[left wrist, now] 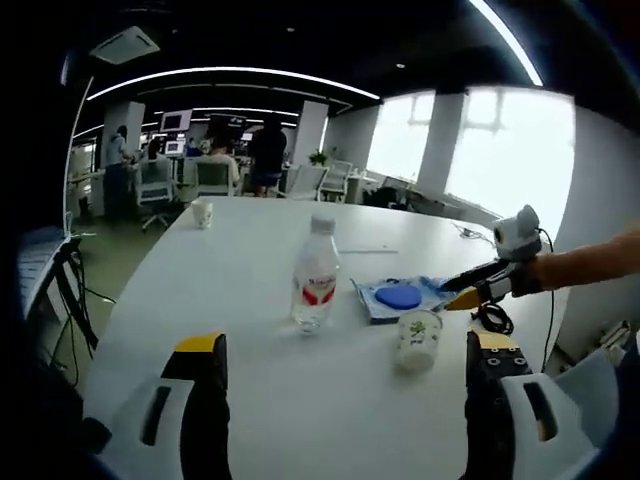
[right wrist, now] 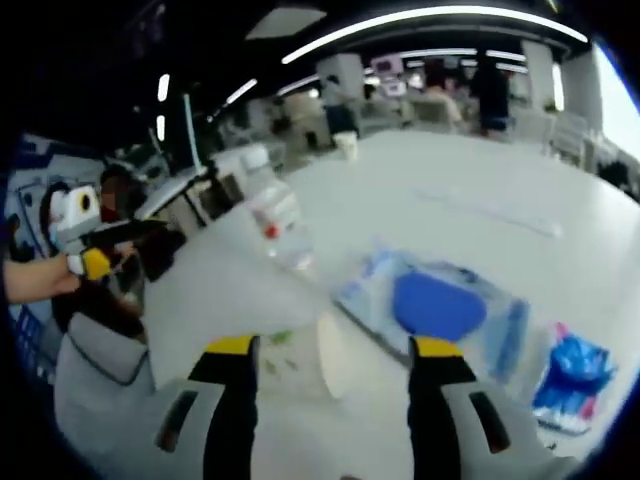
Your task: Arrange the tabletop items into an orderly group along one side of the table until the central work area is clear of visible clutter.
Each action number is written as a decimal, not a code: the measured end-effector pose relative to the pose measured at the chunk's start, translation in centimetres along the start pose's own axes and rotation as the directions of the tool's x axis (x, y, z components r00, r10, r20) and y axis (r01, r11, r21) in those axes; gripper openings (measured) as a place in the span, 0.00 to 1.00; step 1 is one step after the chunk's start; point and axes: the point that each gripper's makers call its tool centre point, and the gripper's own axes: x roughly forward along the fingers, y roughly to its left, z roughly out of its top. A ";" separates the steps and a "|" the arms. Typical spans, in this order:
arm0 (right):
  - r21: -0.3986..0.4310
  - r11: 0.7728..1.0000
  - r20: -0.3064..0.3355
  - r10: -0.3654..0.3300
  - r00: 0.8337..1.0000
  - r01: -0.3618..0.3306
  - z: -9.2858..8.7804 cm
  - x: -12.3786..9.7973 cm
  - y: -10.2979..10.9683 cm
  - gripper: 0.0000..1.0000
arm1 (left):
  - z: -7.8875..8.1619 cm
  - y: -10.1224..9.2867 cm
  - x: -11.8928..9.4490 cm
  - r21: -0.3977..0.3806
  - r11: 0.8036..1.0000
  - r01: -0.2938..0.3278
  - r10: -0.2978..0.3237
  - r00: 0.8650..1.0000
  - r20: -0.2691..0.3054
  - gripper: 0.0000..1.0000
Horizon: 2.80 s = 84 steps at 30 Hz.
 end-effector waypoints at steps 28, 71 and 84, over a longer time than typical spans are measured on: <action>0.194 0.970 -0.079 0.163 0.984 -0.145 -1.2 3.8 1.9 0.12 | -0.3 0.7 0.2 -0.046 0.999 -0.024 0.024 1.000 0.003 1.00; -0.681 0.653 -0.091 0.374 0.923 -0.331 5.8 5.8 7.9 0.00 | -1.9 1.3 -0.8 -0.143 0.988 -0.053 0.056 0.998 0.016 1.00; -0.743 0.587 -0.112 0.366 0.924 -0.322 7.1 8.4 6.1 0.00 | -3.1 1.7 -0.3 -0.157 0.986 -0.049 0.051 0.999 0.007 1.00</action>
